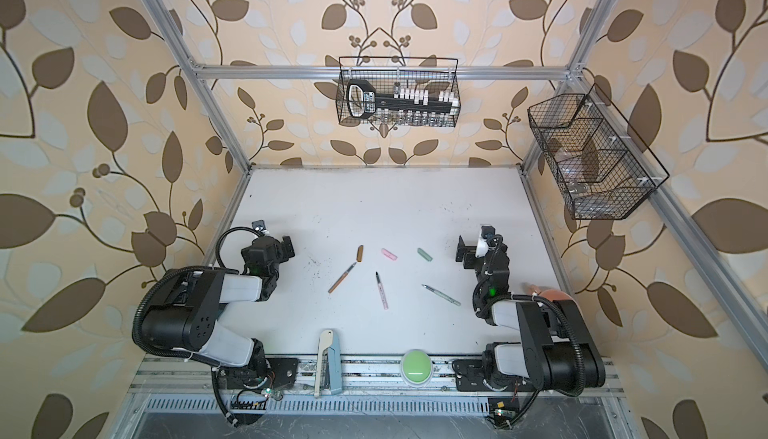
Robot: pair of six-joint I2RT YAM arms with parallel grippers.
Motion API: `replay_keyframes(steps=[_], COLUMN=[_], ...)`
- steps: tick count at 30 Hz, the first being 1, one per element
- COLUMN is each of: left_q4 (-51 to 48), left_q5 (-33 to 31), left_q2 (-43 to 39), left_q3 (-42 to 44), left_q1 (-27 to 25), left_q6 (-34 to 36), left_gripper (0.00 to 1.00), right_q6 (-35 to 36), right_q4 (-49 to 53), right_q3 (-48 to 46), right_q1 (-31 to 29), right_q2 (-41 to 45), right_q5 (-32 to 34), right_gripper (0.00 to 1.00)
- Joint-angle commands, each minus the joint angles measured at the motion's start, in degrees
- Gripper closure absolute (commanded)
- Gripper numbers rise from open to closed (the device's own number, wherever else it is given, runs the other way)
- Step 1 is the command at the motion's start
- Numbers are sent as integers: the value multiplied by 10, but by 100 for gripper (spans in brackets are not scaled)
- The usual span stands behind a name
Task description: Insert the pens into the pen caps
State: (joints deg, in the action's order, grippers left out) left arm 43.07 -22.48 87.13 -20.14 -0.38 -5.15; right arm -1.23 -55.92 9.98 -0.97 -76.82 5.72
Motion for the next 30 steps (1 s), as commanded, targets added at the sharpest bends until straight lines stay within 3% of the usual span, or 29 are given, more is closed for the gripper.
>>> replay_keyframes(steps=[1, 13, 18, 21, 25, 30], left_q4=[5, 5, -222, -287, -469, -646], left_q5=[7, 20, -24, -19, 22, 112], left_q2=[-12, -18, -43, -79, -139, -189], left_q3=[-15, -19, -127, -155, -229, -291], left_q1=[-1, -1, -1, -2, -2, -58], left_q6=[-10, 1, -30, -41, -101, -169], left_gripper=[1, 1, 1, 1, 1, 1], right_q6=[4, 2, -7, -9, -67, -117], right_q4=[-2, -4, 45, 172, 373, 573], right_q3=[13, 11, 31, 86, 178, 258], right_q1=[2, 1, -1, -6, -28, -127], right_q2=[-3, 0, 23, 64, 129, 192], right_q5=[-7, -1, 29, 40, 17, -11], right_gripper=[0, 0, 0, 4, 10, 16])
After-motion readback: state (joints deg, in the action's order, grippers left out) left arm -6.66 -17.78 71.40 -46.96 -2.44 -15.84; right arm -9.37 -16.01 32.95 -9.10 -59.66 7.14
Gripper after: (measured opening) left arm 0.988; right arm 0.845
